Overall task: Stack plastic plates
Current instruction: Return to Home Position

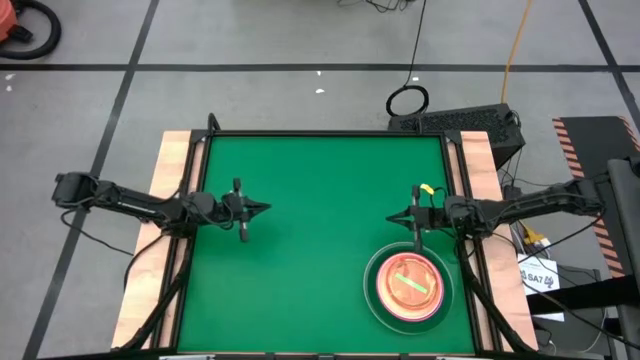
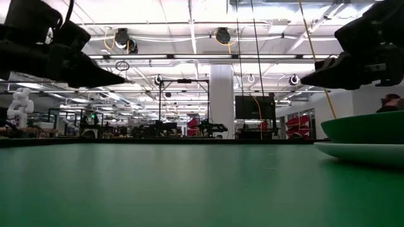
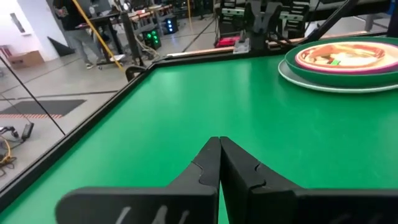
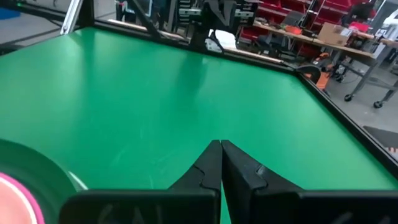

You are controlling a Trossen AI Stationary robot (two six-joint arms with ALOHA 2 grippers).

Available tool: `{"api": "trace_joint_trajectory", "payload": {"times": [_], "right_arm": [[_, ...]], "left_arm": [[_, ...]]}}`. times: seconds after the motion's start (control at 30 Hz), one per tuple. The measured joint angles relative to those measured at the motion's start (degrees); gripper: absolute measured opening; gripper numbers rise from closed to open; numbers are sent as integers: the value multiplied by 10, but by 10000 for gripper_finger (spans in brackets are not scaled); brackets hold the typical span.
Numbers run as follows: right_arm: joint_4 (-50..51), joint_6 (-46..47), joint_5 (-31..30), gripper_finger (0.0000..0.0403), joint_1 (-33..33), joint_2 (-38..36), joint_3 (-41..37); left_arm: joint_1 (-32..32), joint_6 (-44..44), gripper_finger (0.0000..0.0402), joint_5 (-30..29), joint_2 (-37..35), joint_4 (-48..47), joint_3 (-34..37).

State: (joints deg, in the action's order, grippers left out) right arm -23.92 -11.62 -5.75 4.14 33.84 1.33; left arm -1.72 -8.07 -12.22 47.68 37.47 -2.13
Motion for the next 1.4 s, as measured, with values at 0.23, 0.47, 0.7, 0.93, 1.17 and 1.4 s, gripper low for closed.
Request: {"api": "trace_joint_trajectory", "payload": {"times": [0.23, 0.47, 0.7, 0.93, 1.17, 1.4], "right_arm": [[39, 4, -1, 0, -1, -33, -1], [58, 3, -2, 0, -1, -53, -2], [96, 4, -2, 0, -1, -81, -2], [133, 3, -2, 0, -1, -132, -2], [180, 3, -1, 0, -1, -208, -2], [218, -9, 1, 0, -1, -291, -2]], "left_arm": [[2, 13, 4, 2, -75, -47, 16], [2, 2, 4, 2, -148, -100, 16], [2, 27, 4, -32, -266, -224, 16], [1, 33, 3, -34, -372, -306, 16], [1, 24, 3, -24, -458, -344, 15], [0, 11, 3, -4, -476, -349, 15]]}}
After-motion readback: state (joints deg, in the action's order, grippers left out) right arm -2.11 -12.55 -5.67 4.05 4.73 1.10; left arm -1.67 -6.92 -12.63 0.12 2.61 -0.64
